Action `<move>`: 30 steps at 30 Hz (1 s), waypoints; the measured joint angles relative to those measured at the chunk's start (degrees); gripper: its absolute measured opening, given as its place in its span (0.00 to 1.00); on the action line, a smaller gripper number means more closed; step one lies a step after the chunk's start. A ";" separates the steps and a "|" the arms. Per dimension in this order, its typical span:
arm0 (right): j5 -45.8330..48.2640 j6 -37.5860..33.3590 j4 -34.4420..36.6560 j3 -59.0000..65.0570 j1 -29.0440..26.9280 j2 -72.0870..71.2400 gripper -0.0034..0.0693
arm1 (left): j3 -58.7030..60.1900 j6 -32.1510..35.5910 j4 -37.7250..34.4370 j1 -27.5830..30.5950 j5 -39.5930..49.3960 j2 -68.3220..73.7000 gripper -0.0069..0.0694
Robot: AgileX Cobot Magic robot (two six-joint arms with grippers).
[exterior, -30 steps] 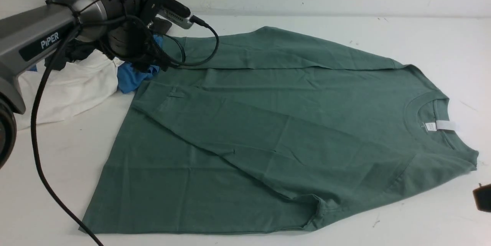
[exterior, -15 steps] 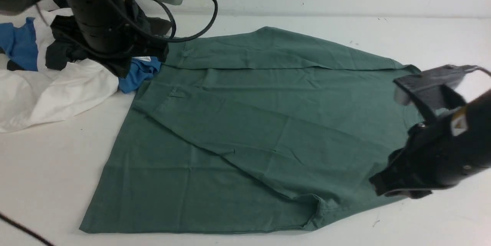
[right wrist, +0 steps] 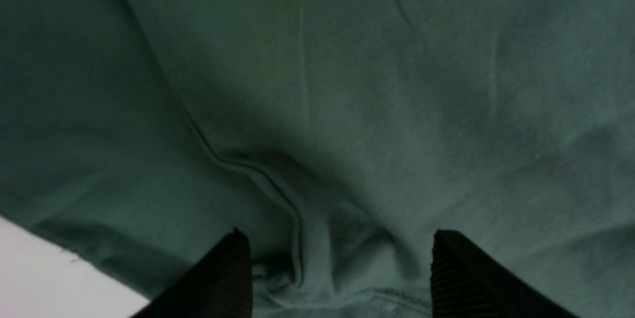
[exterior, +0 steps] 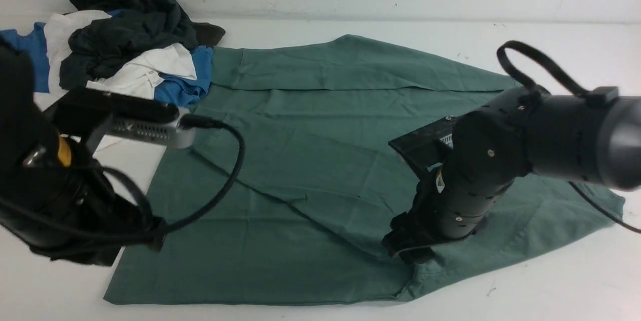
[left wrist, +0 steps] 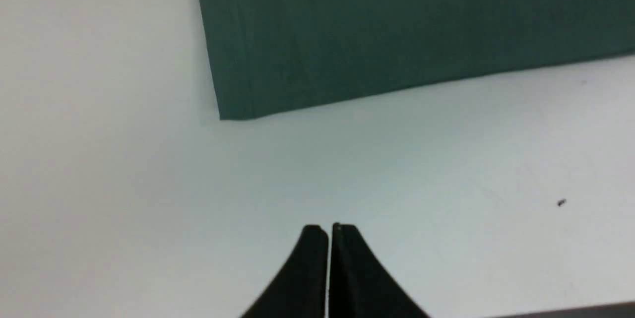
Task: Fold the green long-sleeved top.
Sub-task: Use the left arm to clamp the cuff farthest from it
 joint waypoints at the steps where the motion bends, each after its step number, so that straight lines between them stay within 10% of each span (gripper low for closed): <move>1: 0.00 0.17 0.00 -0.13 0.00 1.14 0.66 | 1.74 -0.06 -0.44 -0.20 -0.63 -2.52 0.09; 5: 0.00 0.35 -0.05 -0.24 0.00 3.57 0.58 | 3.97 -0.45 -0.71 -0.19 -0.75 -6.75 0.09; 12: 5.76 0.35 -0.05 0.13 0.14 4.23 0.08 | 4.45 -1.94 -0.71 -0.19 -0.58 -12.05 0.09; 30: 7.13 8.79 -0.05 23.79 0.21 -14.42 0.09 | 4.56 -4.11 -0.71 -0.19 -0.81 -12.51 0.09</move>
